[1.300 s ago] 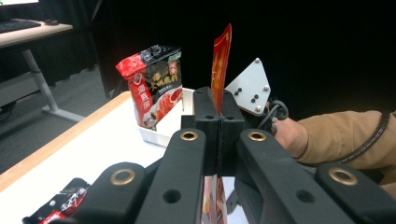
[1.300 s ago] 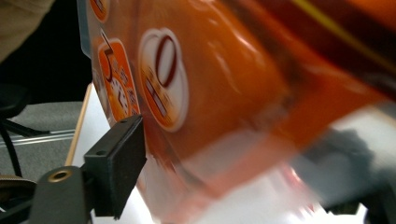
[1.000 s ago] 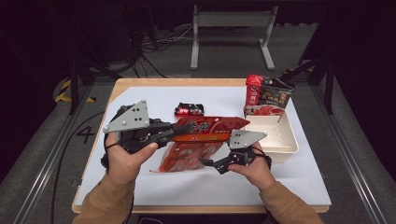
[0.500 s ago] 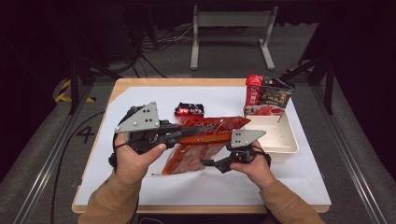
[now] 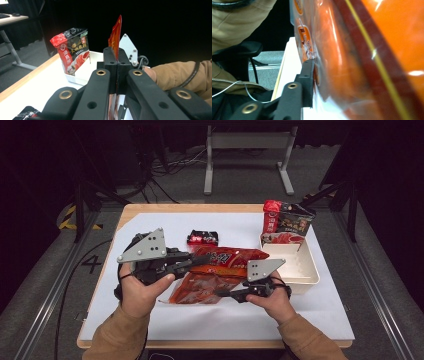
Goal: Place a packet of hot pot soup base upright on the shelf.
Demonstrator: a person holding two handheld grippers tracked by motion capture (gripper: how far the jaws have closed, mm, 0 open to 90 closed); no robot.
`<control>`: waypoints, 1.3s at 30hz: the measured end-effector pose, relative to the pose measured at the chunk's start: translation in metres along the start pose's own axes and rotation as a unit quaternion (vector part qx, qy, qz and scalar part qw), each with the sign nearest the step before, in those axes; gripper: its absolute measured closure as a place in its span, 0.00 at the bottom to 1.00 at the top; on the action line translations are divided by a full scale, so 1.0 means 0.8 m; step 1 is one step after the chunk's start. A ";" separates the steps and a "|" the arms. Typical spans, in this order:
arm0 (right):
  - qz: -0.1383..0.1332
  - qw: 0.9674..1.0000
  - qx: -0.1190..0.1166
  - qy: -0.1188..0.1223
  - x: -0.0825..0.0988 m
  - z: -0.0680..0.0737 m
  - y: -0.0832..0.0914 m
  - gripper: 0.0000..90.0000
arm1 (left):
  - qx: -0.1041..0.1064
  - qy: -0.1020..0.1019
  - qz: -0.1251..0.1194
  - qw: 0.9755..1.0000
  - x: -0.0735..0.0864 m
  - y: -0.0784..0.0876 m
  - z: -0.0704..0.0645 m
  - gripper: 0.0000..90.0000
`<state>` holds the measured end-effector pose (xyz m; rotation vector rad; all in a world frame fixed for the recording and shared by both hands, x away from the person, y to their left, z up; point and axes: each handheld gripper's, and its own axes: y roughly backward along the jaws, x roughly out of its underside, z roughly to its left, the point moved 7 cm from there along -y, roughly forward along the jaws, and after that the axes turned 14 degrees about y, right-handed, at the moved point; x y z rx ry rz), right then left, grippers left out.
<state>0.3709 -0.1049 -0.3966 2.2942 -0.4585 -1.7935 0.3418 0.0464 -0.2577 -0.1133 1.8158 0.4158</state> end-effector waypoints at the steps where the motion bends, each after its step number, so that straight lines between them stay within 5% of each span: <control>1: 0.003 1.000 0.001 0.004 -0.002 0.000 0.001 0.76 | 0.001 0.000 -0.001 1.000 0.000 0.001 0.000 1.00; 13: 0.025 1.000 0.003 0.011 -0.008 0.000 0.010 0.77 | 0.010 0.010 -0.006 1.000 0.000 0.004 0.003 1.00; 24: 0.037 0.999 0.006 0.004 -0.013 -0.001 0.020 0.78 | -0.008 0.024 -0.010 1.000 0.002 0.012 0.013 0.97; 39: 0.062 0.996 0.059 -0.027 -0.017 -0.022 0.061 0.78 | -0.043 0.048 -0.014 0.998 0.023 0.031 0.042 0.57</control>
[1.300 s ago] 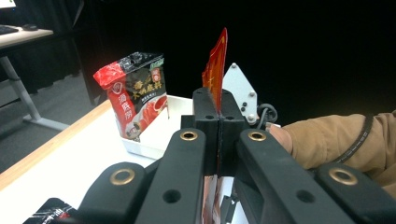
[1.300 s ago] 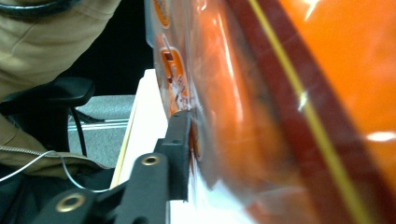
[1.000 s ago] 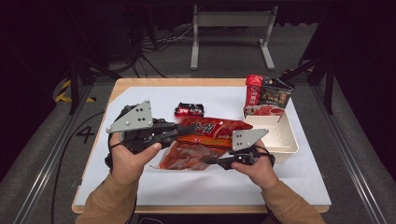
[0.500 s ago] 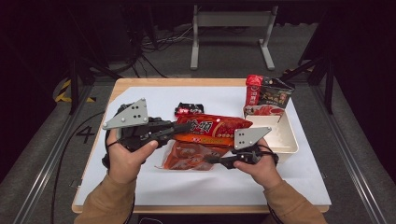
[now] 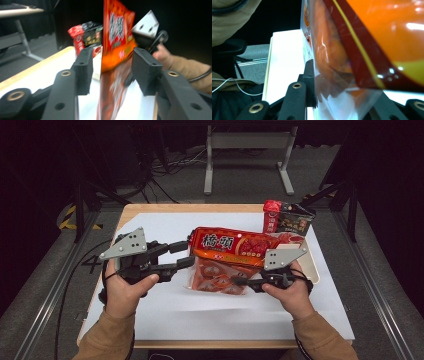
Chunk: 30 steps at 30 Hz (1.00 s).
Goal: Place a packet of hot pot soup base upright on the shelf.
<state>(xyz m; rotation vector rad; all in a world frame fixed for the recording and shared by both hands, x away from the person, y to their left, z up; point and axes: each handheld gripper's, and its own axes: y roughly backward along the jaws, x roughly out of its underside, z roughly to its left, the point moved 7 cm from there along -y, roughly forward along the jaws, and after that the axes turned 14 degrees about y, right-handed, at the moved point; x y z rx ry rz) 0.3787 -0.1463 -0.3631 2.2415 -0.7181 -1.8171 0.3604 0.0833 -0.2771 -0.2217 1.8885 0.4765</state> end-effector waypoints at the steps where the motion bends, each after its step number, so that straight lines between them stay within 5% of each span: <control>1: 0.004 1.000 0.004 -0.005 0.000 -0.002 0.004 0.78 | -0.004 0.001 0.004 1.000 0.003 0.001 0.003 0.55; 12: 0.028 0.997 0.053 -0.055 -0.004 -0.034 0.048 0.78 | -0.061 0.016 0.024 0.998 0.041 0.015 0.044 0.44; 17: 0.027 0.995 0.070 -0.073 -0.007 -0.045 0.064 0.78 | -0.075 0.038 0.030 0.996 0.058 0.025 0.062 0.42; 30: 0.029 0.991 0.107 -0.080 -0.009 -0.065 0.094 0.78 | -0.141 0.050 0.034 0.988 0.081 0.050 0.104 0.29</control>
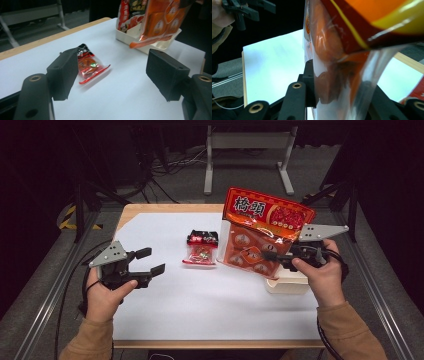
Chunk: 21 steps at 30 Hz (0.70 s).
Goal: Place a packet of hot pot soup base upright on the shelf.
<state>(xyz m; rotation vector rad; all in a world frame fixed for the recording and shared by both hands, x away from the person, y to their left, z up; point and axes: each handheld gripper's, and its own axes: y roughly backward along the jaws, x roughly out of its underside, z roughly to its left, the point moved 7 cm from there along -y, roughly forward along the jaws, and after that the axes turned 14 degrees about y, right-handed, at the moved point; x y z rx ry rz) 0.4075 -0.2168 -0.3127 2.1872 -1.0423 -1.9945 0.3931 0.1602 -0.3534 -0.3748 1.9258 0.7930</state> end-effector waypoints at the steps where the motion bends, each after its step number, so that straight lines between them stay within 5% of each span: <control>1: 0.001 1.000 0.006 -0.002 0.000 -0.003 0.003 0.78 | -0.008 0.004 -0.001 1.000 0.002 -0.001 0.004 0.28; 21: 0.012 0.997 0.075 -0.017 0.010 -0.042 0.050 0.78 | -0.056 0.034 0.023 0.998 0.035 -0.003 0.059 0.22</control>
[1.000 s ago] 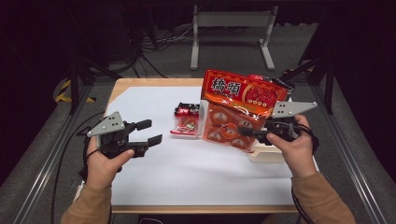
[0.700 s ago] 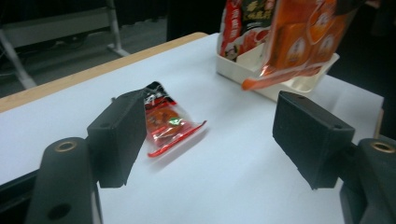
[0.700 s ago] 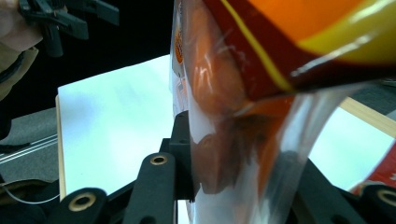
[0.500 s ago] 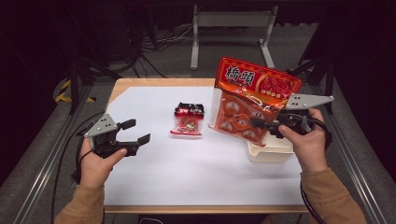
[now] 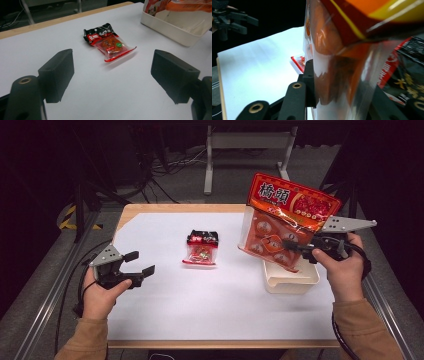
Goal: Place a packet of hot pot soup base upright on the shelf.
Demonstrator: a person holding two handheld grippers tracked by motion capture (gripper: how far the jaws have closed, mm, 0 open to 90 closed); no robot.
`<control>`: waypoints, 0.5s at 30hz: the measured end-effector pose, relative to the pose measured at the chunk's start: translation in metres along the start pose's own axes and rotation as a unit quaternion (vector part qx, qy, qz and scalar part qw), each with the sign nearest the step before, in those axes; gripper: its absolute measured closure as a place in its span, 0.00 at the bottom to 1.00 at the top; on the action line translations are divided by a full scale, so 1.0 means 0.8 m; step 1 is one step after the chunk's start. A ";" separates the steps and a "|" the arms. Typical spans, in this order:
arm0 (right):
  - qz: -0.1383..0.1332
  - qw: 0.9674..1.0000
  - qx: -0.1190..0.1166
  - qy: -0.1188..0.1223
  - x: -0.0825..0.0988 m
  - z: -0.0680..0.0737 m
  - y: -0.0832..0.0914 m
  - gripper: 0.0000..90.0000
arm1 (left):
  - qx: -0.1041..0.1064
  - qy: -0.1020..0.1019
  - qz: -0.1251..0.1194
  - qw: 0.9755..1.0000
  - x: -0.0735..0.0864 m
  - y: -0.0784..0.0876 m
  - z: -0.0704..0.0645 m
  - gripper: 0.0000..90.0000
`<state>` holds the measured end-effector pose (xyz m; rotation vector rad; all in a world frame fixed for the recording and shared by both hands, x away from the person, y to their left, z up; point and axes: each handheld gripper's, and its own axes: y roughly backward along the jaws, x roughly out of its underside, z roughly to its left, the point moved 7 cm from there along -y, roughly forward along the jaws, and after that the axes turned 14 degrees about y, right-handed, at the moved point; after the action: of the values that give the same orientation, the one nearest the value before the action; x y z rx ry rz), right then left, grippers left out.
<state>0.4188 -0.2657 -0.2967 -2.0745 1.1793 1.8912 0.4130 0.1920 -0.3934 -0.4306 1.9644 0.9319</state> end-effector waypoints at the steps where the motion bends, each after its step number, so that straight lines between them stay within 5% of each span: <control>1: 0.000 1.000 0.004 -0.001 0.001 -0.002 0.002 0.78 | -0.001 0.000 0.001 1.000 0.001 0.000 0.002 0.22; 15: 0.012 0.999 0.053 -0.008 0.016 -0.025 0.014 0.78 | -0.006 0.020 0.018 1.000 0.014 -0.006 0.018 0.20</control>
<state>0.4269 -0.2905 -0.2988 -1.9973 1.2765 1.8092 0.4183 0.2000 -0.4093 -0.4253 2.0097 0.9633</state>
